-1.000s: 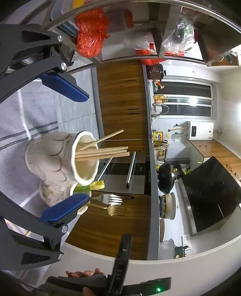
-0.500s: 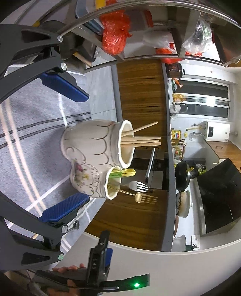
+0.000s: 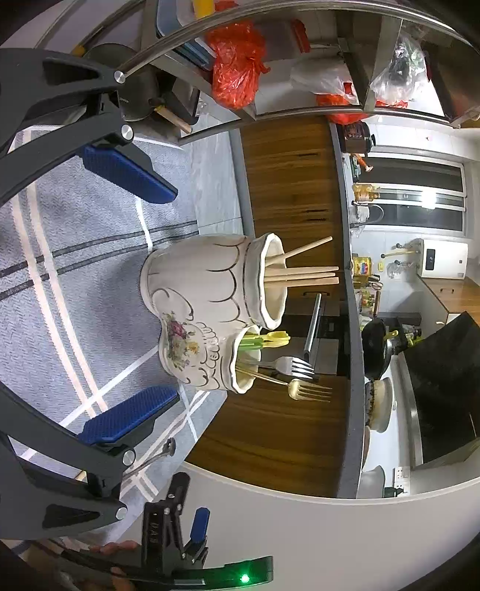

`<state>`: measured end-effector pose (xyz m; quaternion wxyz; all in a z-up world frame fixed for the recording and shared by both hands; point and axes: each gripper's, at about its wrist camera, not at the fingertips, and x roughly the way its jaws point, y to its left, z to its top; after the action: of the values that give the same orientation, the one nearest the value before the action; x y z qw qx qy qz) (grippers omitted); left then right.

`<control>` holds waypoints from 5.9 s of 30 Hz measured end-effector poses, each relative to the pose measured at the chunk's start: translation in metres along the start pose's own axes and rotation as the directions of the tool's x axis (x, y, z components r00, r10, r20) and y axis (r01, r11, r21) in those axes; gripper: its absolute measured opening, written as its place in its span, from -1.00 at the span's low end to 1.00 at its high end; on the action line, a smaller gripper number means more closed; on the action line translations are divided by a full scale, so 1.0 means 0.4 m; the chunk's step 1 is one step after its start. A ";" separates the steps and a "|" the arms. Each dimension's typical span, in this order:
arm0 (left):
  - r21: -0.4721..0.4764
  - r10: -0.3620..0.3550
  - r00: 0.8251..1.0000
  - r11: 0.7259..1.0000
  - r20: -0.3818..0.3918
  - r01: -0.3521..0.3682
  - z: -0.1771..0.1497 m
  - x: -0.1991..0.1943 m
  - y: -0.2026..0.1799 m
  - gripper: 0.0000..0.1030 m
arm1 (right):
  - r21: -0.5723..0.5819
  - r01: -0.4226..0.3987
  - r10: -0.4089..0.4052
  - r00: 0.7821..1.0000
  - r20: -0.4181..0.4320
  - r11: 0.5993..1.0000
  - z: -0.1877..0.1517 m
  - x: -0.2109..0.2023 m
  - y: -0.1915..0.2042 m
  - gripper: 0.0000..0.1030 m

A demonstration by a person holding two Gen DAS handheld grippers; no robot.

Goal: Organize utensils
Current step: 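Withdraw both tools and grasp the silver spoon with the right tool, then lift the silver spoon with the right tool while the left grasps the last chopstick, then lower the chopstick into the tall cup with left while right lowers spoon into short cup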

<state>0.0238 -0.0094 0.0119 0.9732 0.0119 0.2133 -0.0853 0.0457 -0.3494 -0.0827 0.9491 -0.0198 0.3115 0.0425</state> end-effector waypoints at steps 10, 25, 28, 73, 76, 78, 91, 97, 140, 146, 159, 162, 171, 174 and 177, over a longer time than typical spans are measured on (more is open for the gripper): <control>0.038 -0.022 0.999 0.999 -0.031 0.023 -0.013 0.012 -0.021 0.89 | -0.026 -0.001 -0.002 0.994 -0.113 1.000 -0.019 0.041 0.017 0.90; 0.028 -0.045 0.997 0.998 -0.063 0.047 -0.014 0.030 -0.032 0.89 | -0.001 -0.048 0.047 0.972 -0.228 0.999 -0.008 0.117 0.027 0.43; 0.027 -0.050 0.997 0.998 -0.064 0.052 -0.015 0.030 -0.032 0.89 | -0.023 -0.048 0.041 0.972 -0.232 0.999 -0.005 0.125 0.034 0.11; 0.056 -0.096 0.922 0.990 -0.375 0.126 -0.081 0.164 -0.327 0.17 | -0.034 -0.189 0.191 0.953 0.235 0.981 0.046 -0.062 -0.069 -0.95; 0.062 -0.104 0.905 0.988 -0.412 0.142 -0.097 0.171 -0.360 -0.03 | -0.023 -0.179 0.179 0.950 0.256 0.984 0.044 -0.068 -0.086 -0.95; 0.072 -0.096 0.901 0.988 -0.424 0.139 -0.101 0.177 -0.369 -0.14 | -0.008 -0.189 0.185 0.949 0.254 0.982 0.045 -0.065 -0.096 -0.95; 0.041 -0.129 0.893 0.986 -0.431 0.163 -0.082 0.186 -0.312 -0.90 | -0.030 -0.204 0.203 0.935 0.291 0.979 0.036 -0.080 -0.087 -0.95; 0.047 -0.153 0.918 0.982 -0.365 0.183 -0.075 0.128 -0.252 -1.00 | -0.031 -0.210 0.210 0.932 0.296 0.977 0.034 -0.081 -0.077 -0.95; -0.029 -0.192 0.957 0.979 0.219 0.203 0.092 -0.034 0.041 -0.89 | -0.103 -0.246 0.266 0.872 0.410 0.964 0.192 -0.133 0.139 -0.95; -0.123 -0.195 0.929 0.962 0.315 0.244 0.175 0.002 0.128 -0.89 | -0.075 -0.250 0.256 0.843 0.473 0.965 0.277 -0.121 0.168 -0.95; -0.161 -0.164 0.929 0.961 0.333 0.227 0.251 0.170 0.137 -0.89 | 0.002 -0.315 0.271 0.822 0.500 0.949 0.356 -0.013 0.164 -0.95; -0.148 -0.142 0.929 0.968 0.341 0.202 0.245 0.184 0.123 -0.89 | -0.012 -0.310 0.277 0.832 0.481 0.951 0.347 0.011 0.173 -0.95; -0.005 -0.113 0.948 0.993 0.298 0.120 0.199 0.129 0.094 -0.89 | -0.156 -0.300 0.338 0.849 0.406 0.941 0.305 0.053 0.224 -0.95; -0.018 -0.103 0.966 0.994 0.237 0.111 0.183 0.125 0.112 -0.89 | -0.172 -0.313 0.356 0.852 0.384 0.934 0.298 0.064 0.230 -0.95; -0.080 -0.097 0.980 0.990 0.176 0.112 0.168 0.143 0.146 -0.90 | -0.173 -0.340 0.381 0.849 0.367 0.924 0.293 0.073 0.235 -0.95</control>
<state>0.1128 0.0350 0.0483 0.9816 -0.0502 0.1328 -0.1275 0.1293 -0.2465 -0.0068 0.9649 -0.0001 0.1099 0.2387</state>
